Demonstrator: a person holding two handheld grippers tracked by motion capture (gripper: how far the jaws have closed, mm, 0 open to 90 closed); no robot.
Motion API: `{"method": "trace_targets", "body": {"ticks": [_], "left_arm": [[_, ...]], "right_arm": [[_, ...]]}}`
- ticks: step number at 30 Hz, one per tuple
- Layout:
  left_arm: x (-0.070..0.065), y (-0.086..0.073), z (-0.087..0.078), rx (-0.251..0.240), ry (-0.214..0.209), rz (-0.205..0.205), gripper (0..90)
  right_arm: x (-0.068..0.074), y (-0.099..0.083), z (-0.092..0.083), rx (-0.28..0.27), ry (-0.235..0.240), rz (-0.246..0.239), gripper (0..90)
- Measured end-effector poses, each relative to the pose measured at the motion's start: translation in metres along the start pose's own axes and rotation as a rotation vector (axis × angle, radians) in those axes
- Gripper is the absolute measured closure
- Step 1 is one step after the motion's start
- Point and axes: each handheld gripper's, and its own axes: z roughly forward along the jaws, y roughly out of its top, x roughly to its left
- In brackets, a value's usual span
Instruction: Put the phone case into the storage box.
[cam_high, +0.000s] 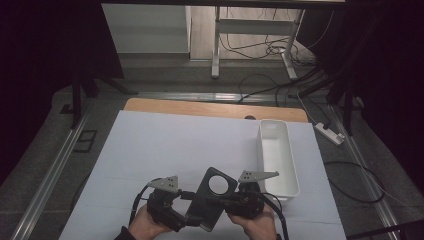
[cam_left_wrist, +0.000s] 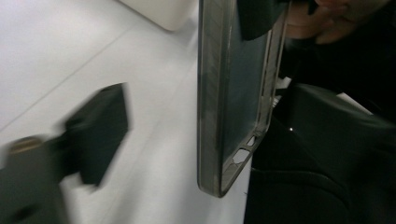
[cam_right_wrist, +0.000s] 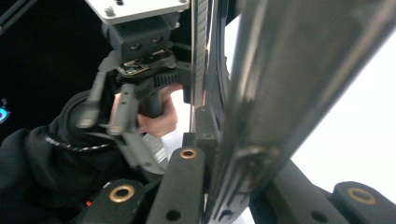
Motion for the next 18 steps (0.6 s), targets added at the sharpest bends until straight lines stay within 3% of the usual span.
{"method": "trace_targets", "body": {"ticks": [1,3,7,12,13,16,18], "left_arm": [[0.0004,-0.0001,-0.0001,0.003,-0.023,0.001,34.9],[0.0015,-0.0004,0.0005,0.006,-0.059,0.001,48.9],[0.0027,-0.0009,0.0005,0.01,-0.096,0.001,70.4],[0.0053,-0.0013,-0.0006,0.013,-0.181,0.004,80.6],[0.0047,-0.0011,-0.0016,0.007,-0.182,0.009,83.8],[0.0012,0.0012,-0.0036,0.018,-0.126,0.02,84.1],[0.0011,0.0007,-0.0051,0.023,-0.087,0.013,84.2]], "right_arm": [[0.0008,0.0003,0.0003,0.005,0.013,-0.006,85.6],[0.0018,0.0007,0.0006,0.01,0.03,-0.015,85.6],[0.0026,0.0007,0.0016,0.015,0.055,-0.025,85.6],[0.0025,0.0008,0.0019,0.021,0.089,-0.034,85.2],[0.0021,0.001,0.002,0.018,0.105,-0.036,82.1],[0.003,0.002,0.0015,0.011,0.089,-0.046,76.2],[0.004,0.0026,0.0006,0.01,0.028,-0.057,65.1]]}}
